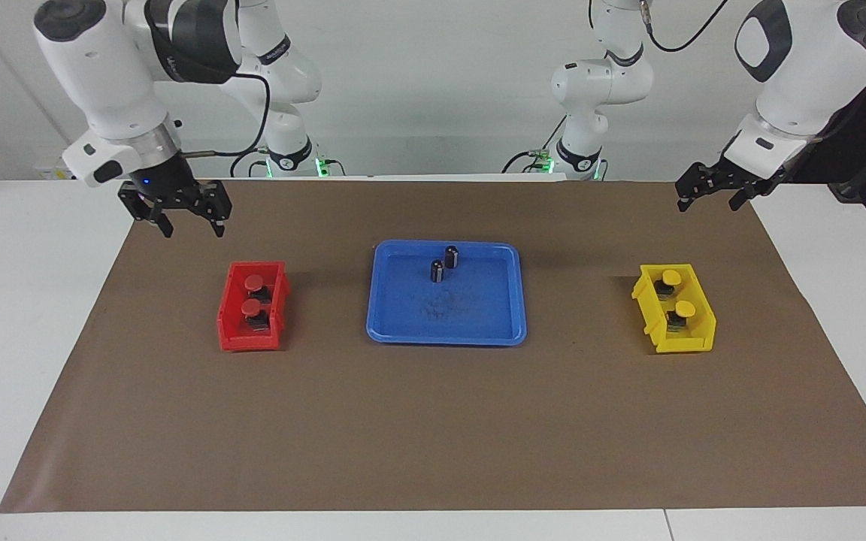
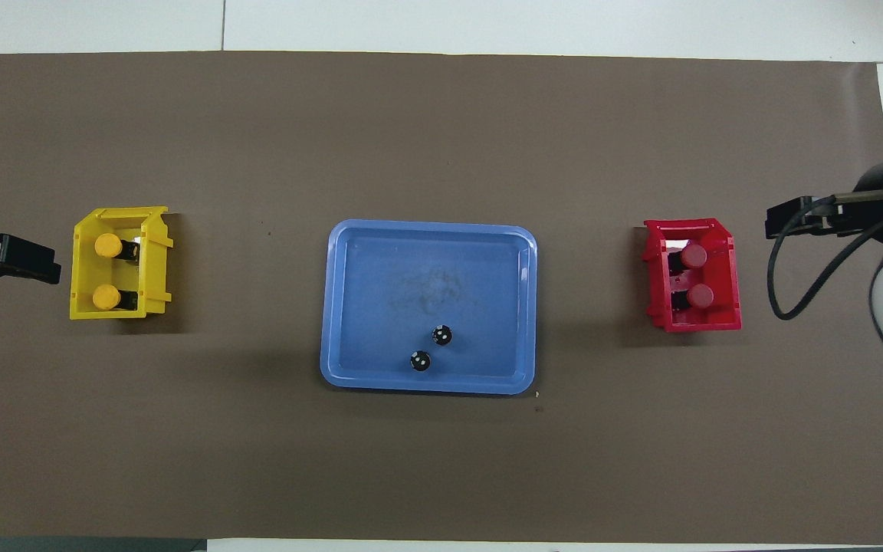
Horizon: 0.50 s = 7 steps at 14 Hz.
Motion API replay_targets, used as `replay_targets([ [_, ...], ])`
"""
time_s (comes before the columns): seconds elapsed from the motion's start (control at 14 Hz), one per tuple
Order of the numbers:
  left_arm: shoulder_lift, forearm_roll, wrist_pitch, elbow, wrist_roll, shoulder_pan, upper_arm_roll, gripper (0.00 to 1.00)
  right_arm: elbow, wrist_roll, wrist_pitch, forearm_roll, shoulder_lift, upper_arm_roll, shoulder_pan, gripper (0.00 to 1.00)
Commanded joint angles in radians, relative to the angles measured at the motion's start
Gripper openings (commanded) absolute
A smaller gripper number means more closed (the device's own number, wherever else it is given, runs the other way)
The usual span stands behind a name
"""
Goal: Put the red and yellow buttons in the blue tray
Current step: 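Reach the right gripper down into the red bin to a red button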
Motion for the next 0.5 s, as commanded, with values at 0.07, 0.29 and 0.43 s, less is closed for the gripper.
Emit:
replay_targets([
  [0.07, -0.010, 0.019, 0.026, -0.004, 0.005, 0.003, 0.010, 1.00, -0.064, -0.002, 0.171, 0.021, 0.090, 0.001, 0.011, 0.74],
  [0.29, -0.010, 0.023, 0.038, -0.003, 0.004, 0.003, 0.016, 1.00, -0.174, -0.008, 0.314, 0.021, 0.100, 0.001, 0.011, 0.70],
  [0.43, -0.010, 0.023, 0.040, -0.004, 0.002, 0.005, 0.016, 1.00, -0.228, -0.016, 0.381, 0.021, 0.106, 0.001, 0.005, 0.66],
])
